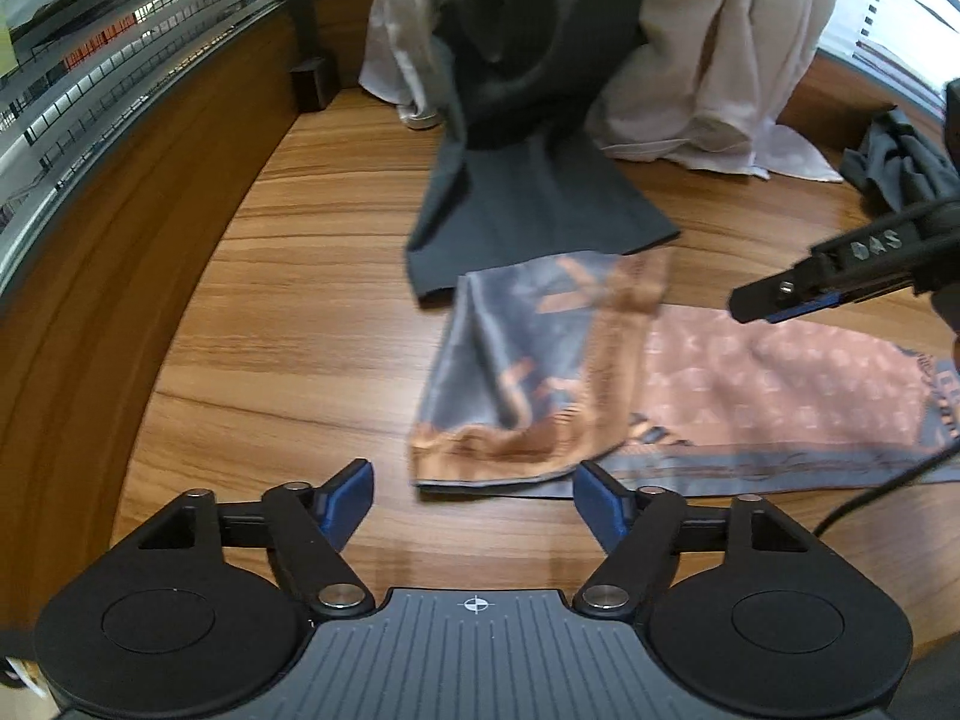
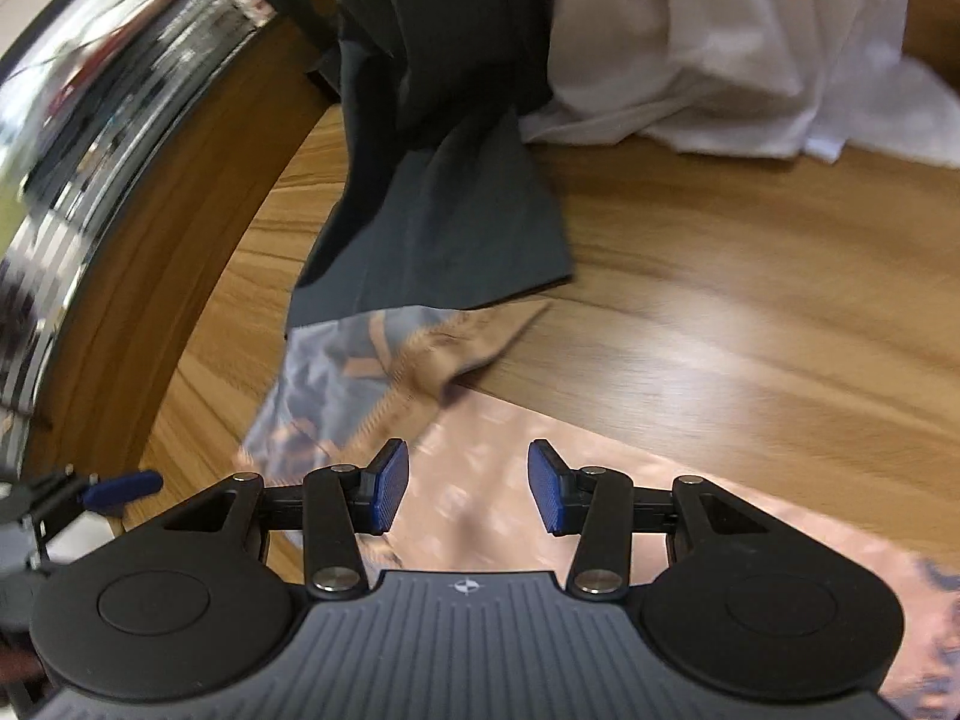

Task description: Fold clothes

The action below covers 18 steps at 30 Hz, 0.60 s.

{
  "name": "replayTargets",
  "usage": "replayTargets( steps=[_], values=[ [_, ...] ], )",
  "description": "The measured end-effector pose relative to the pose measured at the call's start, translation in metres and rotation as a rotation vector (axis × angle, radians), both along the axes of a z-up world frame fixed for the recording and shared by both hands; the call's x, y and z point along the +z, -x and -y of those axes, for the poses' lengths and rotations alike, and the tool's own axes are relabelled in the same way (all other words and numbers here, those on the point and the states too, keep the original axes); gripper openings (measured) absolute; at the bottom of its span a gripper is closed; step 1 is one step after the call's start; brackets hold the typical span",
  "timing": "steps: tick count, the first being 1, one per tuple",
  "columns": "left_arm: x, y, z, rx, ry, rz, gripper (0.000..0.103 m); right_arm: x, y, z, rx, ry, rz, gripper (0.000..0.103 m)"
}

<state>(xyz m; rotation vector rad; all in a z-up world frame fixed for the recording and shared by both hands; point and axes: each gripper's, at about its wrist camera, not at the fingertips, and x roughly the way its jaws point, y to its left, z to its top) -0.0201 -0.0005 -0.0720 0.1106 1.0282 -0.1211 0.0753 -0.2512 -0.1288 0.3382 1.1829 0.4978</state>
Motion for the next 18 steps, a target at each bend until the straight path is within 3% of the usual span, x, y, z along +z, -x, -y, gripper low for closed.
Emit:
replayTargets(
  steps=[8, 10, 11, 18],
  values=[
    [-0.007, -0.014, -0.028, -0.009, 0.004, -0.023, 0.08, -0.024, -0.029, -0.026, -0.105, -0.047, -0.051, 0.044],
    [-0.009, -0.015, -0.032, -0.008, 0.01, -0.028, 0.08, -0.026, -0.033, -0.029, -0.115, -0.056, -0.054, 0.023],
    [-0.009, -0.016, -0.034, -0.008, 0.013, -0.03, 0.08, -0.027, -0.035, -0.03, -0.117, -0.057, -0.058, 0.001],
    [-0.01, -0.025, -0.038, -0.01, 0.033, -0.029, 0.082, -0.003, -0.016, -0.011, -0.171, -0.031, 0.008, 0.0]
  ],
)
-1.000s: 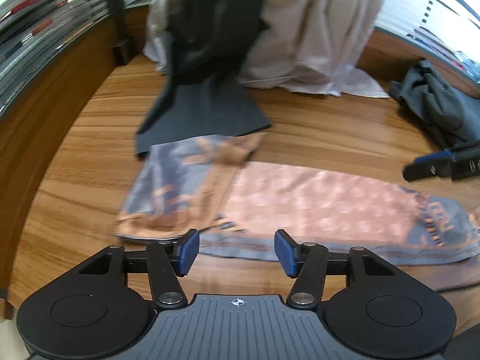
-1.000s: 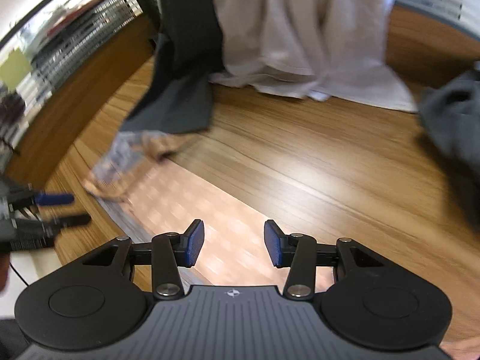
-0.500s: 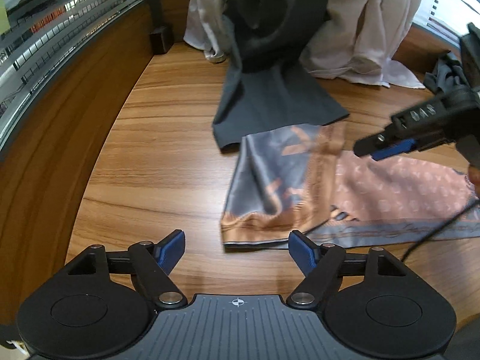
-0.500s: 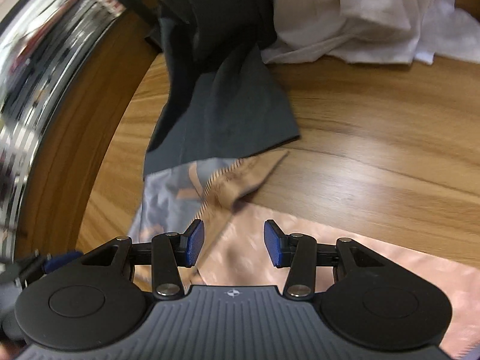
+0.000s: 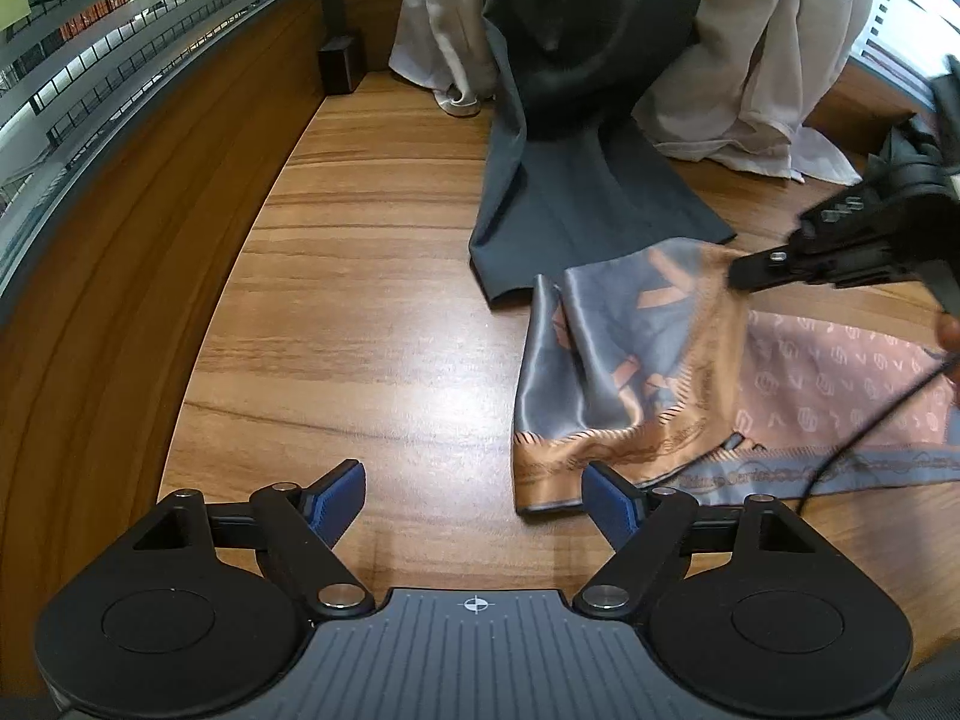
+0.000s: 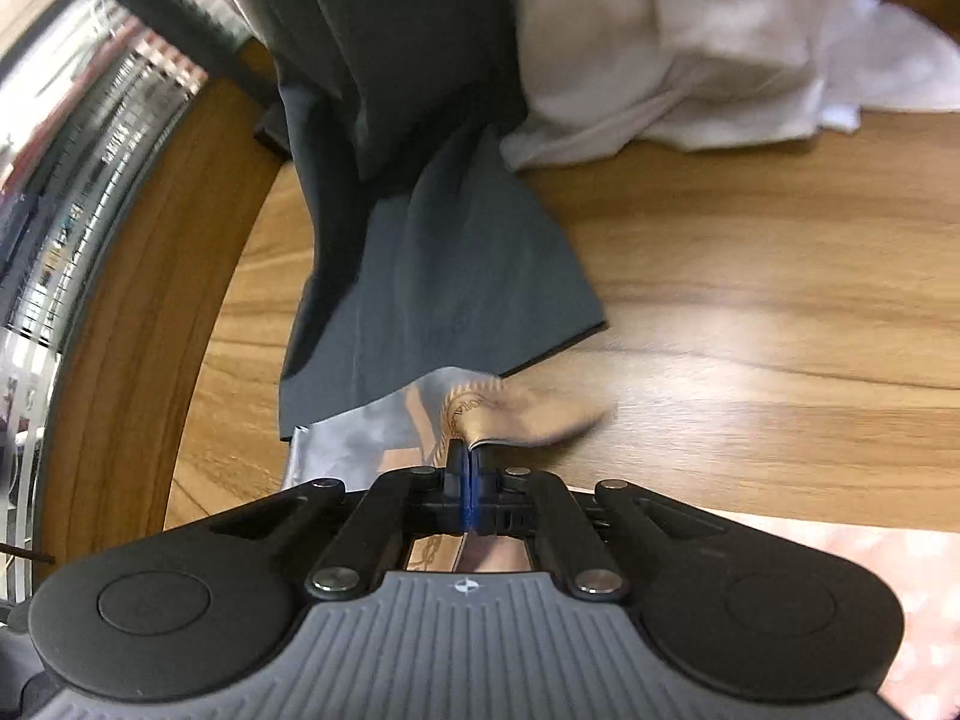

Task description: Fold clothes

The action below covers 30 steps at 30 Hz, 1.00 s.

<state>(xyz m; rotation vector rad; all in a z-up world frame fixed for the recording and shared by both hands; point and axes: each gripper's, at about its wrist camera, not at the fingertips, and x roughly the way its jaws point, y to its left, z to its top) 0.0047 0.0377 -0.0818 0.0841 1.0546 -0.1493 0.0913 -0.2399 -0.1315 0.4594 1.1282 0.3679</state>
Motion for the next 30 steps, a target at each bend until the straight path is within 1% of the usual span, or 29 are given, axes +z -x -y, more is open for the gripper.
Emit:
replayTargets(
  steps=[3, 8, 16, 24, 30],
  values=[
    [-0.002, -0.004, 0.005, -0.015, 0.011, -0.005, 0.082, 0.012, 0.014, 0.022, -0.044, 0.03, -0.002, 0.0],
    [-0.004, -0.011, 0.02, -0.049, 0.023, -0.008, 0.082, 0.023, 0.04, 0.071, -0.146, 0.05, -0.017, 0.0],
    [-0.009, -0.017, 0.051, -0.078, 0.045, -0.032, 0.082, 0.028, 0.077, 0.147, -0.277, 0.119, -0.033, 0.0],
    [-0.013, -0.023, 0.087, -0.117, 0.08, -0.071, 0.082, 0.035, 0.108, 0.211, -0.364, 0.176, -0.051, 0.0],
    [-0.018, -0.026, 0.11, -0.125, 0.098, -0.099, 0.082, 0.033, 0.126, 0.242, -0.394, 0.207, -0.068, 0.001]
  ],
)
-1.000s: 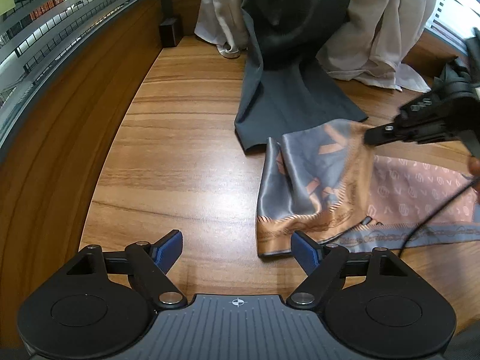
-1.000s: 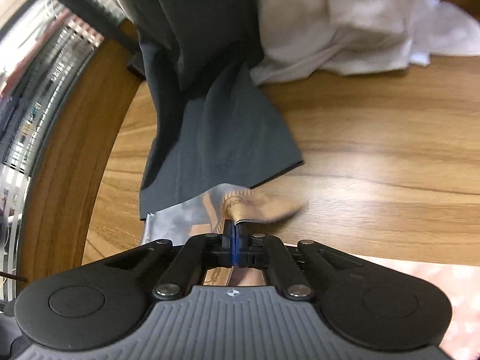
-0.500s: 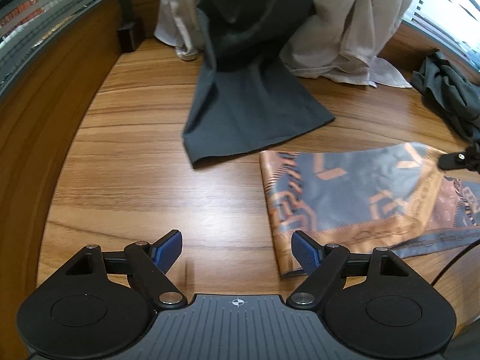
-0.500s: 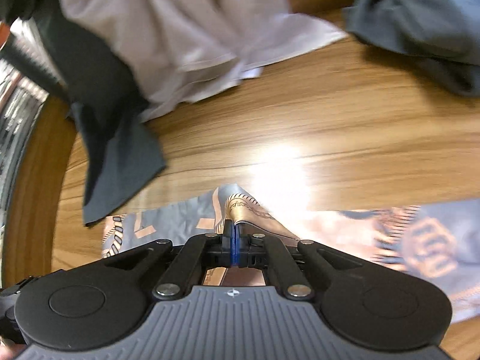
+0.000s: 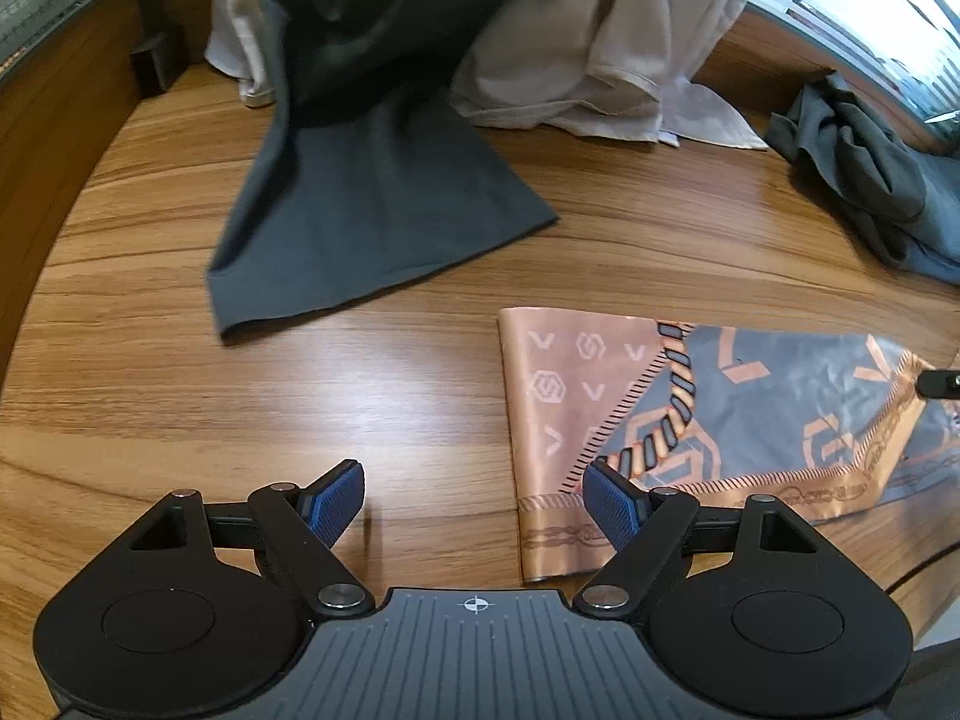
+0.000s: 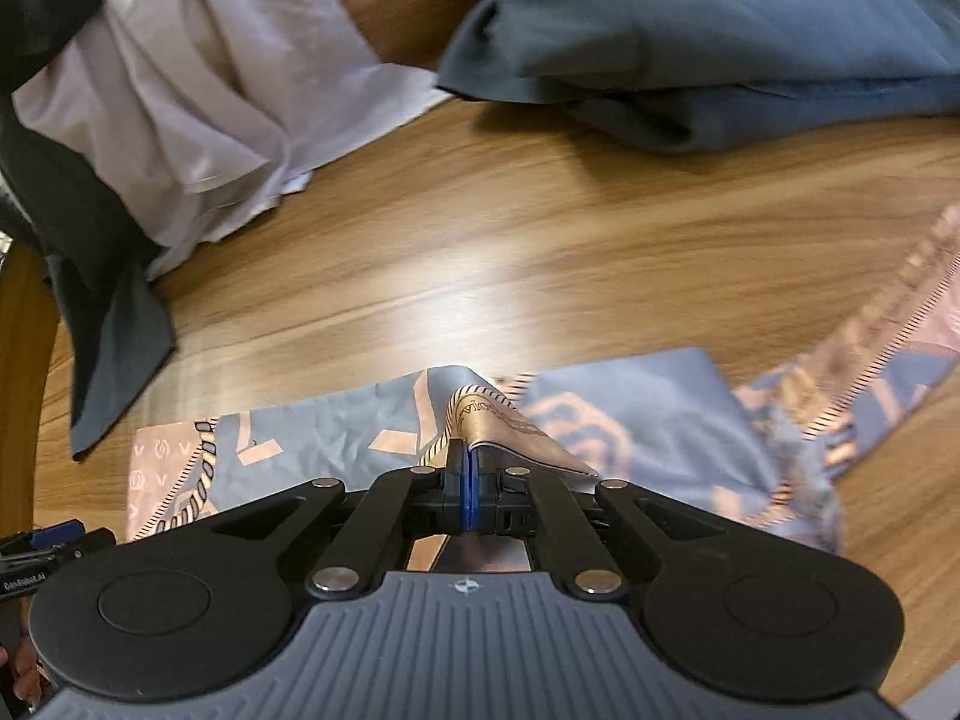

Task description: Fold clothes

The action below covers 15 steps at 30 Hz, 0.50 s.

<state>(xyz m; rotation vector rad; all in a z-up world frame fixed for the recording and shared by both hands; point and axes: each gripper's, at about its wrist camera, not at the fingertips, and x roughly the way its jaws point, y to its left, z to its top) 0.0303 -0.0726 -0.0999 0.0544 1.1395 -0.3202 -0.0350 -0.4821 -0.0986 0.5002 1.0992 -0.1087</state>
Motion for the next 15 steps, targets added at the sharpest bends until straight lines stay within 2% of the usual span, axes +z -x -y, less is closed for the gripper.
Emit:
replayTargets(
  steps=[5, 7, 8, 9, 12, 15],
  values=[
    [-0.005, 0.0, 0.016, -0.006, 0.002, -0.012, 0.081, -0.007, 0.007, 0.014, 0.008, -0.01, -0.001, 0.005],
    [-0.006, -0.001, 0.021, -0.002, 0.004, -0.015, 0.08, -0.009, 0.009, 0.02, -0.001, -0.033, 0.014, 0.024],
    [-0.007, -0.001, 0.023, 0.0, 0.004, -0.017, 0.08, -0.01, 0.009, 0.024, -0.018, -0.054, 0.02, 0.04],
    [-0.008, -0.002, 0.024, 0.005, 0.008, -0.022, 0.079, -0.013, 0.01, 0.029, -0.038, -0.084, 0.025, 0.046],
    [-0.011, -0.005, 0.027, 0.032, 0.024, -0.043, 0.077, -0.023, 0.012, 0.043, -0.105, -0.194, 0.03, 0.046],
    [-0.013, -0.007, 0.029, 0.052, 0.021, -0.052, 0.073, -0.042, 0.016, 0.057, -0.224, -0.306, -0.007, 0.046]
  ],
)
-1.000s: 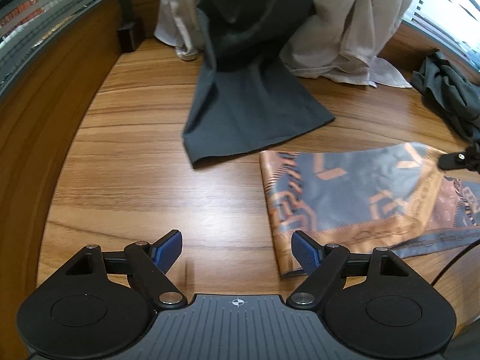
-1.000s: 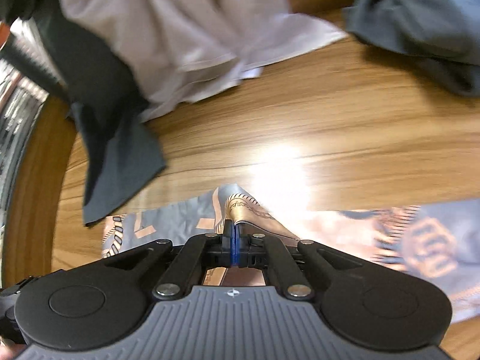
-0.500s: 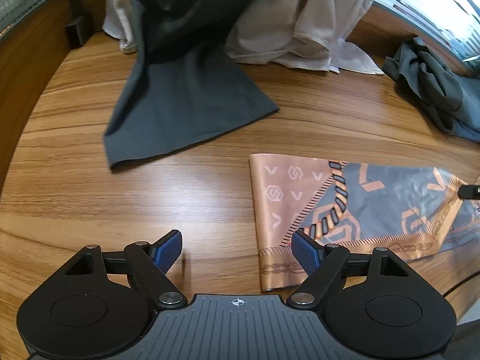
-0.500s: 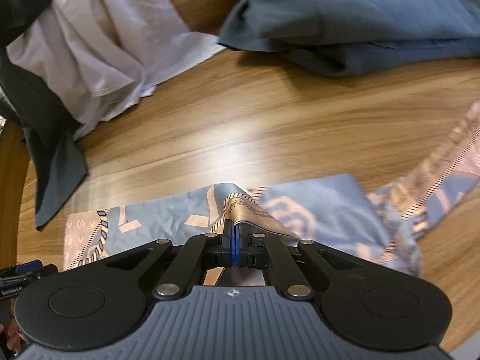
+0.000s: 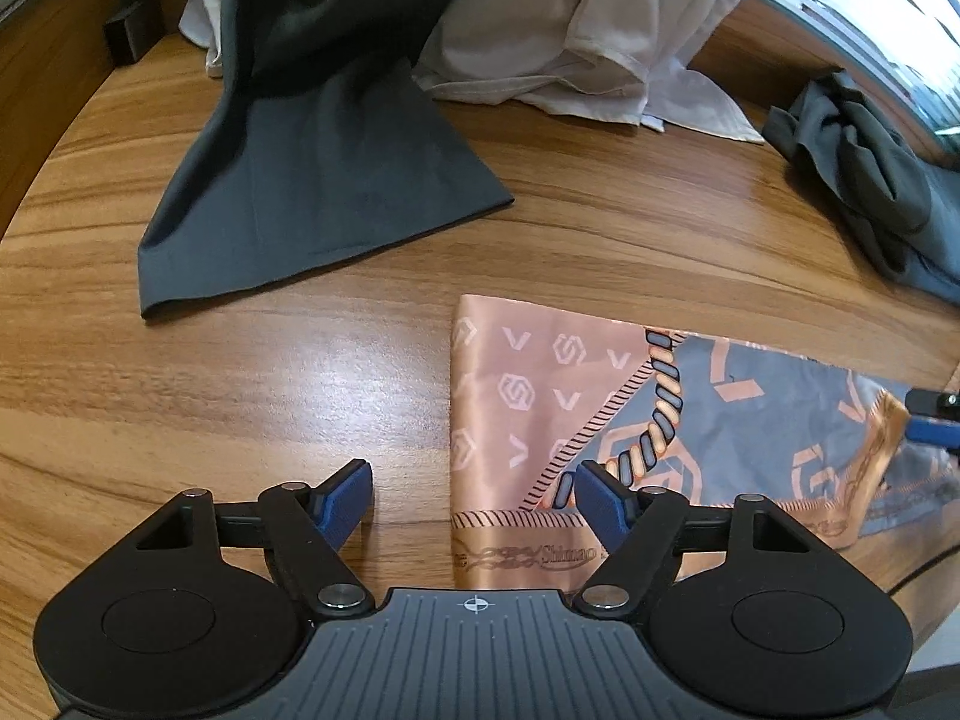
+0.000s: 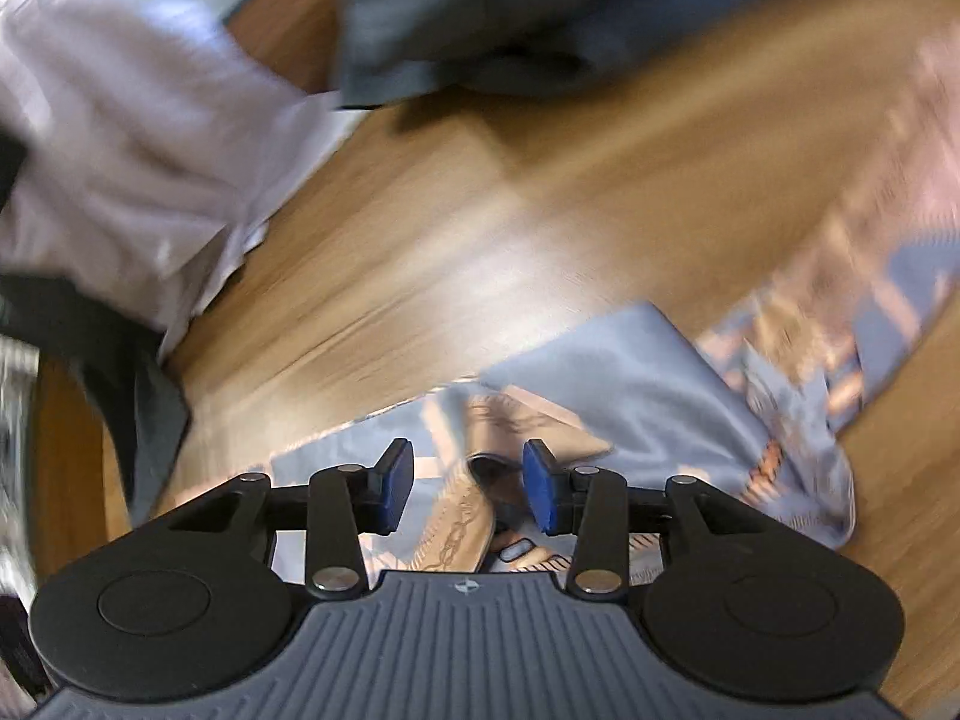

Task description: Fold clothes

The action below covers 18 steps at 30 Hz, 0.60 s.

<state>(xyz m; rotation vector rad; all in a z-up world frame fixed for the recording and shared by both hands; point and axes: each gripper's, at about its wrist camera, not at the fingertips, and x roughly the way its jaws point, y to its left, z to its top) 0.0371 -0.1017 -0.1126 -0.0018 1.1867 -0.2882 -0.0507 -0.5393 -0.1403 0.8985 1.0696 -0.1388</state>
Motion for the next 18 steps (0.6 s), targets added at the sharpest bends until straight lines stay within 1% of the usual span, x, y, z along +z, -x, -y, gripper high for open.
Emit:
replayTargets(
  steps=[4, 5, 7, 8, 9, 11, 12, 14, 16, 18],
  values=[
    [-0.002, -0.002, 0.002, 0.018, -0.006, -0.002, 0.07, -0.015, 0.009, 0.015, -0.137, -0.103, -0.031, 0.045],
    [-0.002, -0.002, 0.002, 0.021, -0.007, -0.003, 0.069, -0.018, 0.011, 0.018, -0.156, -0.116, -0.038, 0.042],
    [-0.004, -0.004, 0.004, 0.023, -0.004, -0.011, 0.064, -0.023, 0.011, 0.02, -0.176, -0.125, -0.055, 0.022],
    [-0.005, -0.005, 0.005, 0.022, -0.003, -0.015, 0.059, -0.024, 0.011, 0.02, -0.175, -0.122, -0.062, 0.008],
    [-0.006, -0.005, 0.006, 0.02, -0.003, -0.02, 0.057, -0.025, 0.01, 0.02, -0.174, -0.116, -0.069, 0.003],
    [-0.006, -0.006, 0.009, 0.018, -0.007, -0.017, 0.054, -0.022, 0.01, 0.019, -0.164, -0.096, -0.057, 0.001],
    [-0.007, -0.007, 0.01, 0.017, -0.01, -0.015, 0.053, -0.017, 0.009, 0.018, -0.151, -0.074, -0.04, 0.001],
    [-0.007, -0.008, 0.012, 0.019, -0.014, -0.01, 0.053, -0.001, 0.009, 0.015, -0.101, 0.001, 0.014, 0.001],
    [-0.008, -0.008, 0.013, 0.027, -0.015, -0.004, 0.053, 0.021, 0.009, 0.004, -0.021, 0.122, 0.086, 0.001],
    [-0.009, -0.01, 0.014, 0.034, -0.016, 0.003, 0.053, 0.035, 0.008, -0.01, 0.084, 0.246, 0.13, 0.004]
  ],
)
